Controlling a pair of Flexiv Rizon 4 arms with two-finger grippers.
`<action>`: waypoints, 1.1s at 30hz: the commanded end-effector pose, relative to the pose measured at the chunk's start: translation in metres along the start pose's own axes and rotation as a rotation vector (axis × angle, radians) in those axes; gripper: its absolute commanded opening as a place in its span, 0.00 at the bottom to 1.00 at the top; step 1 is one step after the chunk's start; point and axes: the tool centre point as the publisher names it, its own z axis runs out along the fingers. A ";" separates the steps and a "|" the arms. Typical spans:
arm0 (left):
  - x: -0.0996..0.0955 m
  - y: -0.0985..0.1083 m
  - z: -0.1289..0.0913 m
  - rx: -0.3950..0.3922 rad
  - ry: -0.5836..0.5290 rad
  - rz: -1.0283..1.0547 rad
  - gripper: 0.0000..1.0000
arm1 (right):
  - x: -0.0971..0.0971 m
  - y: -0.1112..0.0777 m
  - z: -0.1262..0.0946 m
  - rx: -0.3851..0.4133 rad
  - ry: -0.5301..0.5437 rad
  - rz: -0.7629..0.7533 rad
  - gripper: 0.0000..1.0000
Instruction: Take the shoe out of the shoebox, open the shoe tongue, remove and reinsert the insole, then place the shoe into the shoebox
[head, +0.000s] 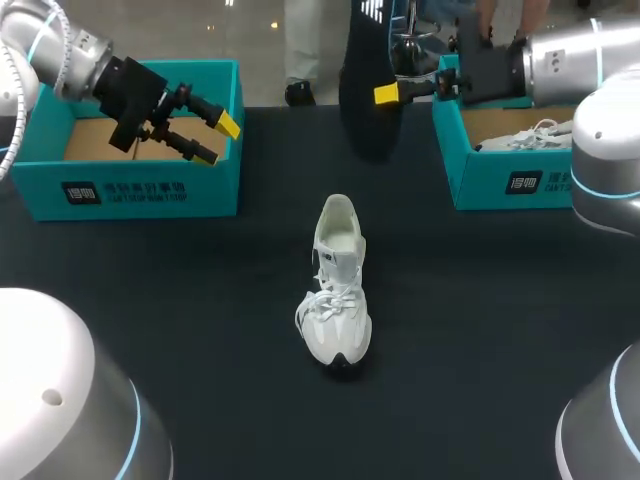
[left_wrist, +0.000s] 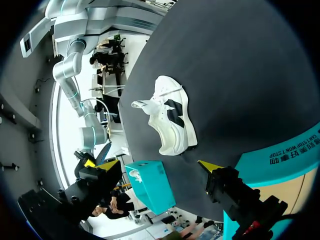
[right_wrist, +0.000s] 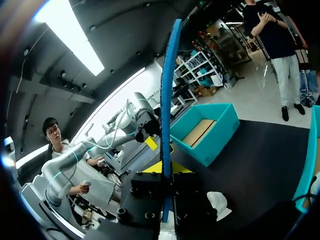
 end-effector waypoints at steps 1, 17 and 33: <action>0.000 0.000 0.000 0.000 0.003 0.000 1.00 | -0.011 0.000 0.031 -0.011 0.013 0.004 0.00; 0.000 0.000 0.000 0.000 0.003 0.000 1.00 | -0.021 -0.008 0.047 -0.003 -0.004 0.019 0.00; 0.000 0.000 0.000 0.000 0.003 0.000 1.00 | -0.048 -0.015 0.056 0.007 -0.074 -0.063 0.00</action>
